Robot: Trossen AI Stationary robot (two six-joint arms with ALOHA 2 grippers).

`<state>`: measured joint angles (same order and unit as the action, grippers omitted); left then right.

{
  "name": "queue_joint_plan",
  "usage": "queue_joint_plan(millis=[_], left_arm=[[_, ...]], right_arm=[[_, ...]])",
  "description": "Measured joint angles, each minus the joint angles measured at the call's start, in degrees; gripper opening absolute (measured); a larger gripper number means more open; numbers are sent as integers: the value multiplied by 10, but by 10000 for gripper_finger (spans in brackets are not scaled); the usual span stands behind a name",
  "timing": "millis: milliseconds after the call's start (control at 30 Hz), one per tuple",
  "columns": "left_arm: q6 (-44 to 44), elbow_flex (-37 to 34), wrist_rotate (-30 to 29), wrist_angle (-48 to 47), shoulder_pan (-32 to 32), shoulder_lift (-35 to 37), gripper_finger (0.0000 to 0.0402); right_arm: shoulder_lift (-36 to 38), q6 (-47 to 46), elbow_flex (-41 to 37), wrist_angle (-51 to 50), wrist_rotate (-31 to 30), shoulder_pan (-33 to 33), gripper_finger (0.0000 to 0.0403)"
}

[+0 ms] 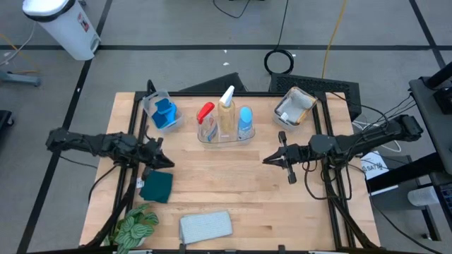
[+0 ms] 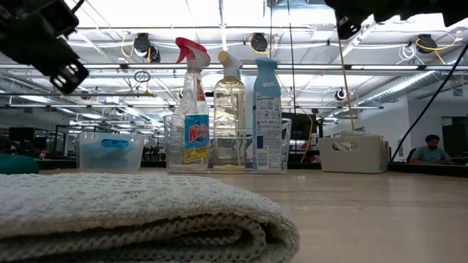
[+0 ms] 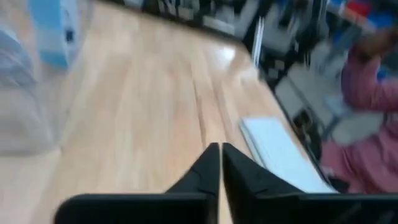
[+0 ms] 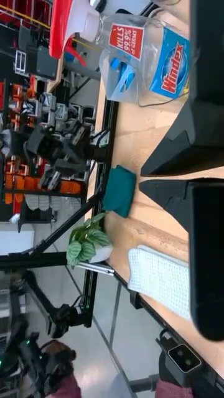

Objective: Pick & Place Kitchen Items
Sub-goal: Put the green microfiber towel into the gray bin

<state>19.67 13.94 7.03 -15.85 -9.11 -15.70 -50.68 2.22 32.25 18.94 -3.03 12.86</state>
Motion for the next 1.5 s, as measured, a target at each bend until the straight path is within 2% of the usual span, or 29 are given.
queue_joint_plan(millis=[233,400,567,733,933,1067,1167,1367,1500], left_arm=[[62,116,0,-146,-85,-195,4],[170,176,-25,-265,-151,-338,3],[296,191,8,-329,-213,-461,2],[360,191,9,-346,-251,-557,4],[337,193,6,-276,-250,-624,6],[298,194,-19,-158,-224,-640,4],[245,190,-43,-72,-193,-641,4],[115,190,-146,117,-101,-668,4],[49,191,-152,264,-29,-723,8]], right_arm=[[0,0,0,-3,0,0,0],[0,0,0,-6,1,0,0],[0,0,0,-6,1,0,0],[0,0,0,-5,1,0,0],[0,0,0,-3,1,0,0],[0,0,0,-3,1,0,0],[0,0,0,-3,1,0,0],[0,0,0,-2,-1,0,0],[-1,0,0,0,-1,0,0]])
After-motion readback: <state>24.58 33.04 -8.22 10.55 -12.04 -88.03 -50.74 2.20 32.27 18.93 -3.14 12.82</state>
